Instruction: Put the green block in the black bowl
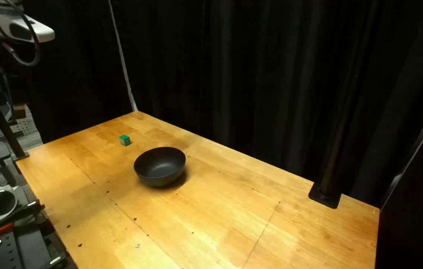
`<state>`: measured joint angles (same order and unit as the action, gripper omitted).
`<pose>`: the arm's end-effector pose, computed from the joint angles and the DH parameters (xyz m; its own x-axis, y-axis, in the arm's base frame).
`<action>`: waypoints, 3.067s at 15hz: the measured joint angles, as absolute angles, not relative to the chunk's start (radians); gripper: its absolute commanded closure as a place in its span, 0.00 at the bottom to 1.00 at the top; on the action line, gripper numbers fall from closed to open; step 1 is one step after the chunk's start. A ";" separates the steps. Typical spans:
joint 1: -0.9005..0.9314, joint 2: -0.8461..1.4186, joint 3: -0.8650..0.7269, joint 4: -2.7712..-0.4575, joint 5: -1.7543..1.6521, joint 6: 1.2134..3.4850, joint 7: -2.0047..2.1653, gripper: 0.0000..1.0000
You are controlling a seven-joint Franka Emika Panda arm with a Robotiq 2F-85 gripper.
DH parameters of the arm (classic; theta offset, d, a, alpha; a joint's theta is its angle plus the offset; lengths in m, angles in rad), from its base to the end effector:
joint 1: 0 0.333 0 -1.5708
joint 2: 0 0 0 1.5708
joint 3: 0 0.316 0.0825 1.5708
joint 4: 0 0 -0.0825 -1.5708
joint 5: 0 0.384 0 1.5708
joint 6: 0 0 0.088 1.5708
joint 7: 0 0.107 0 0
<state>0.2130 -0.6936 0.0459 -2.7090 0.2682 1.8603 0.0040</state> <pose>0.2999 0.0999 0.4204 0.9736 0.1599 -0.1628 0.1241 -0.9698 -0.2101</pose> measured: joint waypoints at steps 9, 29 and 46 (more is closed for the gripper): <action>0.209 -0.616 0.139 -2.705 0.259 2.008 0.041 0.00; 0.327 0.539 0.204 -2.164 -0.350 2.920 0.649 0.00; 0.698 0.535 -0.231 -2.100 -0.179 2.867 0.648 0.79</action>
